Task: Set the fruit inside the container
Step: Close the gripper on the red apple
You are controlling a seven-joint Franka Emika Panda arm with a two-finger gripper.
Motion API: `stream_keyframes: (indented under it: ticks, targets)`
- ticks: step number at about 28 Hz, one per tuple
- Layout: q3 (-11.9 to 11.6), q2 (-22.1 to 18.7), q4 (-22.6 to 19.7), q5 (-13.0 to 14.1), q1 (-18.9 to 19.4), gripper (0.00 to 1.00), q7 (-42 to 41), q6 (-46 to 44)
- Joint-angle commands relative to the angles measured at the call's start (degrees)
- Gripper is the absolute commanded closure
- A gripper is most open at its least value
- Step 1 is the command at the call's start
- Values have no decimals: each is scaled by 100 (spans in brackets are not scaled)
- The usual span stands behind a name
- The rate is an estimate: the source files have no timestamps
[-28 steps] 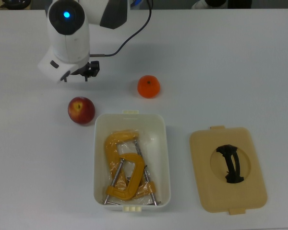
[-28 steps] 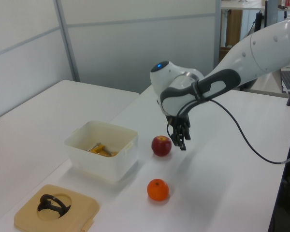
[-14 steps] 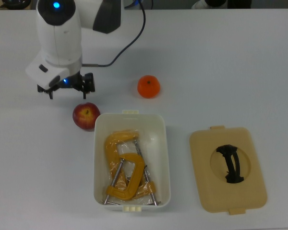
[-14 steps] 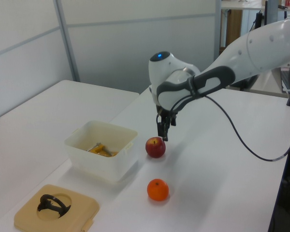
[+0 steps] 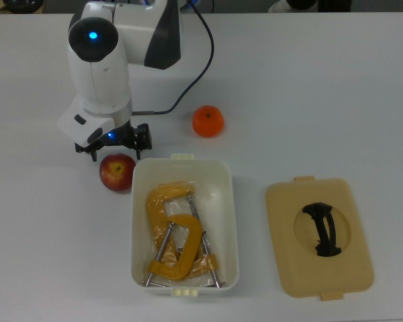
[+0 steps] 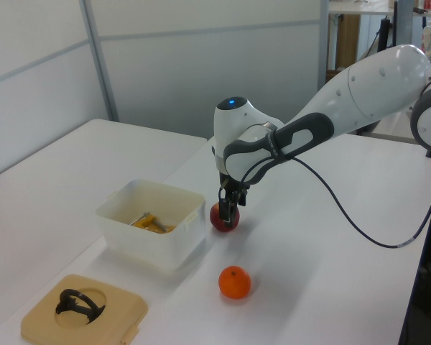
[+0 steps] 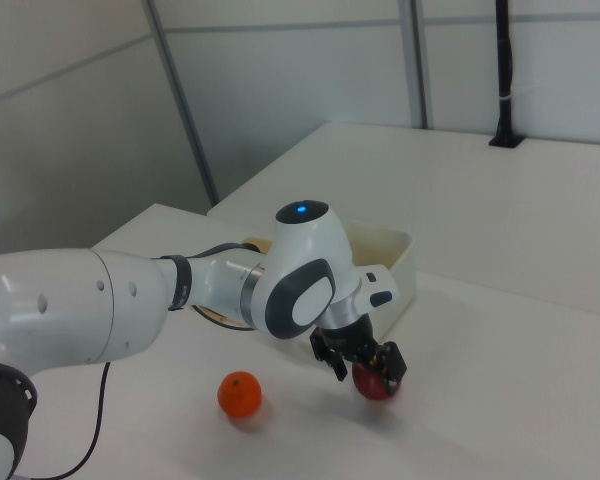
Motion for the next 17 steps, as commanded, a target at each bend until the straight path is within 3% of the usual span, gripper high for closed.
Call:
stream_keyframes:
  ticks: [1,13,14,17]
  targets:
    - [35,15,58,95,-1,0,25,65]
    - [71,261,58,42,25,0,51,742]
    - [71,279,67,-1,25,12,51,742]
    - [71,279,67,-63,25,29,43,742]
